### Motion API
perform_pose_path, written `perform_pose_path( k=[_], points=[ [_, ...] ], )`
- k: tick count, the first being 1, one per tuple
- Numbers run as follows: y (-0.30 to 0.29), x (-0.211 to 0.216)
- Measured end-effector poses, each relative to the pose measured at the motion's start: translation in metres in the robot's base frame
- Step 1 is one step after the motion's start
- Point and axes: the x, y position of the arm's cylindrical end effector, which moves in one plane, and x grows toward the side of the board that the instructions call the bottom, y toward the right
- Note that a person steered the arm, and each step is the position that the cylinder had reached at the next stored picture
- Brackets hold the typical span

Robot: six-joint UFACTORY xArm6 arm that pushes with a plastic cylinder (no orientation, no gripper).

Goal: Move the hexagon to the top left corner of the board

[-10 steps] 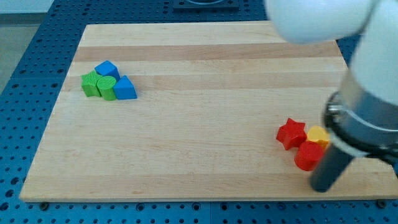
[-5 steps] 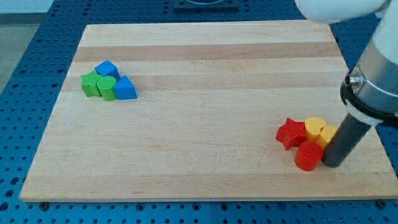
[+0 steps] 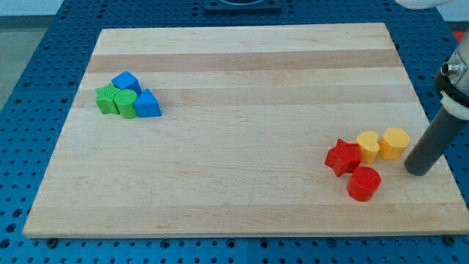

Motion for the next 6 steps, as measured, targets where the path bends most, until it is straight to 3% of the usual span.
perform_pose_path(
  k=[4,6],
  points=[
    [-0.034,-0.037],
    [-0.046,-0.084]
  ],
)
